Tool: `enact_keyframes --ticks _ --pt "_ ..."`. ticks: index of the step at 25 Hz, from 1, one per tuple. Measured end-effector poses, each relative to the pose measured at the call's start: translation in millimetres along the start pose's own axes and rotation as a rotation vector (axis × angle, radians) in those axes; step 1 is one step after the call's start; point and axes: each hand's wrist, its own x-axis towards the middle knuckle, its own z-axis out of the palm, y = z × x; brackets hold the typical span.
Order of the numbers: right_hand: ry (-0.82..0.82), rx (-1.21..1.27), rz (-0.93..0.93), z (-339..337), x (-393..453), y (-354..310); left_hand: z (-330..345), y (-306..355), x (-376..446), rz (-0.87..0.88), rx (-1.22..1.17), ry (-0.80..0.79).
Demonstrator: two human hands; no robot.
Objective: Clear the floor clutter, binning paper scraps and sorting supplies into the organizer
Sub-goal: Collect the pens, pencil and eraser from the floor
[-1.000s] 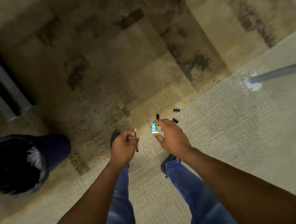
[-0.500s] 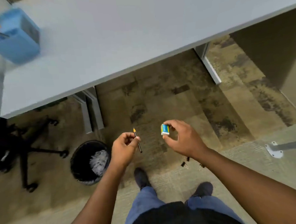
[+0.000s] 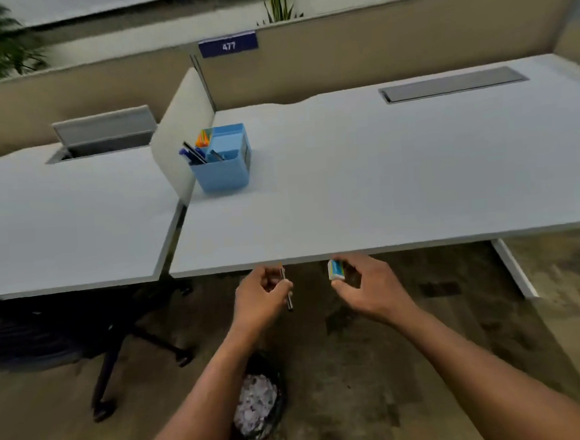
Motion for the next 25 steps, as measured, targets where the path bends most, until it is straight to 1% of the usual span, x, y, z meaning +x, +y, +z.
enact_keyframes --ticks 3,6,10,13,15,17,19,22,25 --pt "-0.026 0.044 0.0 5.6 44.9 -33.0 -32.9 15.5 29.4 0.017 -0.052 0.029" --pt "-0.027 0.067 -0.034 7.6 88.3 -51.0 -58.0 30.9 66.0 0.061 -0.074 0.074" --pt "-0.043 0.069 -0.047 15.9 156.5 -53.3 -74.6 41.1 126.5 0.07 -0.149 0.208" --pt "-0.073 0.071 -0.072 28.8 218.6 -49.3 -82.9 48.3 173.6 0.108 -0.131 0.336" --pt "-0.094 0.077 -0.068 37.2 259.9 -48.6 -89.5 58.0 203.2 0.12 -0.03 0.451" --pt "-0.113 0.075 -0.076 45.2 293.7 -48.8 -94.8 68.9 227.5 0.179 0.109 0.553" --pt "-0.13 0.072 -0.083 52.4 327.1 -47.3 -99.1 80.9 253.2 0.231 0.205 0.606" --pt "-0.164 0.069 -0.058 59.6 375.8 -44.0 -101.4 93.8 292.8 0.24 0.324 0.631" --pt "-0.166 0.069 -0.062 64.4 418.1 -42.4 -105.1 96.8 327.4 0.203 0.488 0.574"
